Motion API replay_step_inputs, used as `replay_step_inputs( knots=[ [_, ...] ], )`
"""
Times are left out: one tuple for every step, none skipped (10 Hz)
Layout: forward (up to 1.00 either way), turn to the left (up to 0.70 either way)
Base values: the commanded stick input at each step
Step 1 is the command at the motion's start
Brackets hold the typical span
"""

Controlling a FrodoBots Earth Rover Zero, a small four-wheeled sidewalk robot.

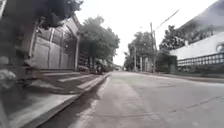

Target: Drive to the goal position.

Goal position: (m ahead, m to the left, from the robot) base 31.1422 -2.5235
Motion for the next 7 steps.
replay_step_inputs(
  knots=[
    [0.70,0.00],
    [0.70,0.00],
    [0.70,-0.01],
    [0.70,-0.03],
    [0.70,-0.35],
    [0.70,-0.35],
    [0.70,-0.35]
  ],
)
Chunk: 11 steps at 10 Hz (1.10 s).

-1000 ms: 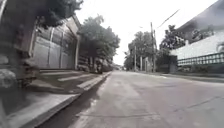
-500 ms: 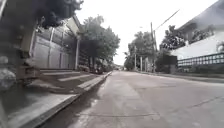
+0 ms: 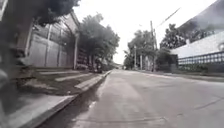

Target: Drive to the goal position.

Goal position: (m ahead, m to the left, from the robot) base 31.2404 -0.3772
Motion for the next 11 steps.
replay_step_inputs(
  knots=[
    [0.70,-0.30],
    [0.70,-0.14],
    [0.70,0.00],
    [0.70,0.00],
    [0.70,0.00],
    [0.70,0.00],
    [0.70,0.00],
    [0.70,0.00],
    [0.70,0.00],
    [0.70,0.00],
    [0.70,0.00]
  ],
)
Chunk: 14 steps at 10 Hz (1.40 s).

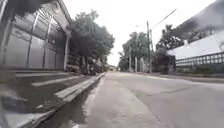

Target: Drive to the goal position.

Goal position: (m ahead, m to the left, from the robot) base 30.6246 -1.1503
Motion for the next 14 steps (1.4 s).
replay_step_inputs(
  knots=[
    [0.70,0.00],
    [0.70,0.02],
    [0.70,0.15],
    [0.70,0.33],
    [0.70,0.30],
    [0.70,0.19],
    [0.70,0.00],
    [0.70,0.00],
    [0.70,0.00],
    [0.70,0.00],
    [0.70,0.00],
    [0.70,0.00],
    [0.66,0.00],
    [0.59,0.00]
  ],
)
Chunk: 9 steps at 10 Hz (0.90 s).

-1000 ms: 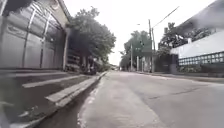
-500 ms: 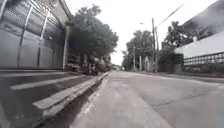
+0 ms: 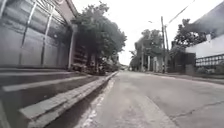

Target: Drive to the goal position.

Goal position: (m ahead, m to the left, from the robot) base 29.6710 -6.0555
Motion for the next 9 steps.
replay_step_inputs(
  knots=[
    [0.53,0.00],
    [0.56,0.00],
    [0.60,0.00],
    [0.70,0.00],
    [0.70,0.00],
    [0.70,0.00],
    [0.70,0.00],
    [0.69,0.00],
    [0.68,0.00]
  ],
)
